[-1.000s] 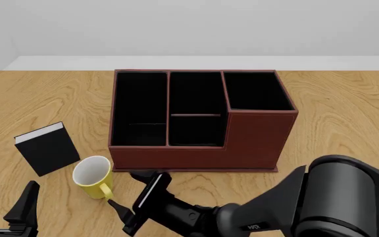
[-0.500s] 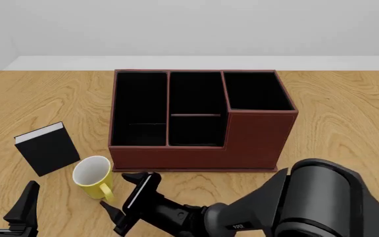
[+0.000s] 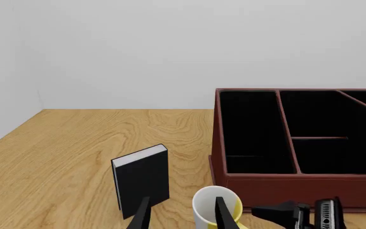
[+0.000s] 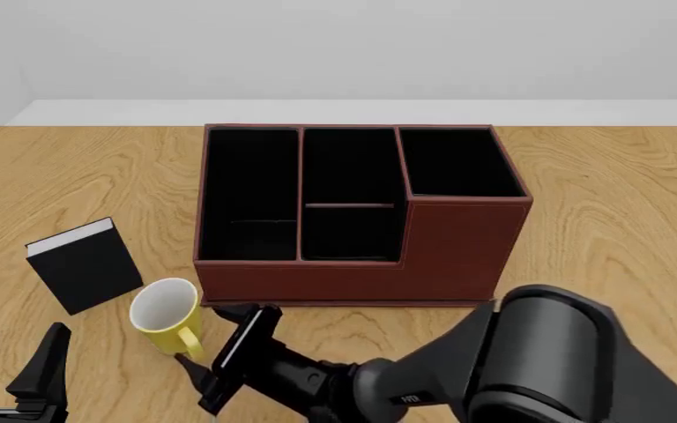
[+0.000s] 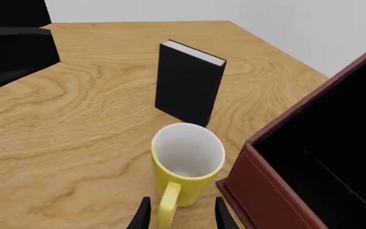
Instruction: Pick up the yellow and white mug and place it to the right of the caddy.
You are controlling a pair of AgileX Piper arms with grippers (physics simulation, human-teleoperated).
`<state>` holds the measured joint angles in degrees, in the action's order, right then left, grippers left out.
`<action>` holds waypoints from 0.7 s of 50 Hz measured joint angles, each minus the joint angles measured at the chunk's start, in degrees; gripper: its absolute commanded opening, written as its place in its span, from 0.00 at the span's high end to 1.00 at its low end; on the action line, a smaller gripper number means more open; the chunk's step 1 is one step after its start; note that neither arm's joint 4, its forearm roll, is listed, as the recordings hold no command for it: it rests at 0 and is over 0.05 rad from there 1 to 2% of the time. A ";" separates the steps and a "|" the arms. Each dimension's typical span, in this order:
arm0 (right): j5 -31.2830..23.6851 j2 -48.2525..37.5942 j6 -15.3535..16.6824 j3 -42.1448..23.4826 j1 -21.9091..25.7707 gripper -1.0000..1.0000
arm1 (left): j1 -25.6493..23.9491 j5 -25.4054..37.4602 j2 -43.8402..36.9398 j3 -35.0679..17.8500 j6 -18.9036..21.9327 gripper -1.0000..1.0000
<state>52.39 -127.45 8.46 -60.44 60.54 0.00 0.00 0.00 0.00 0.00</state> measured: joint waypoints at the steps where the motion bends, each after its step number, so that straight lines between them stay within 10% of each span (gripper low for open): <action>1: -0.03 -0.12 -0.01 -0.12 -0.05 0.00 | 0.00 0.00 0.00 0.00 0.00 0.00; 18: -0.39 -1.59 -0.33 -1.46 -0.63 0.00 | 0.00 0.00 0.00 0.00 0.00 0.00; 19: -0.40 -1.64 -0.35 -1.49 -0.66 1.00 | 0.00 0.00 0.00 0.00 0.00 0.00; 35: -0.03 -1.96 -0.45 -1.39 -0.68 1.00 | 0.00 0.00 0.00 0.00 0.00 0.00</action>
<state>52.36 -129.41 8.01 -61.82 59.86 0.00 0.00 0.00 0.00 0.00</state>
